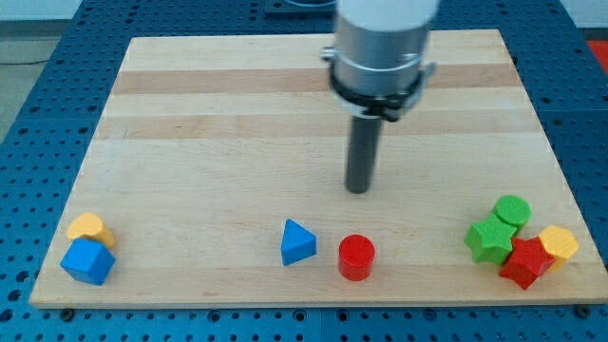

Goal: Push the red circle into the green star

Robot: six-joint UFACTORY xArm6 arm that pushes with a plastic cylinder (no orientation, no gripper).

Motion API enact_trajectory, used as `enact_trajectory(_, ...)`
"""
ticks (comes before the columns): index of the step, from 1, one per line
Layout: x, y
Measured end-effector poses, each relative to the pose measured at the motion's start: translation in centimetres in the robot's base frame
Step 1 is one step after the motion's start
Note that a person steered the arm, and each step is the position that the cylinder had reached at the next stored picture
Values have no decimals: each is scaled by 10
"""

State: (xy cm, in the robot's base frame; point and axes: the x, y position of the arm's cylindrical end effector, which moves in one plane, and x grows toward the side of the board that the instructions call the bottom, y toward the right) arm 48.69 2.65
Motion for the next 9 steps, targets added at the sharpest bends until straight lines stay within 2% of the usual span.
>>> enact_trajectory(1,11,-59)
enact_trajectory(2,42,-89)
enact_trajectory(4,105,-96)
enact_trajectory(6,105,-13)
enact_trajectory(9,86,58)
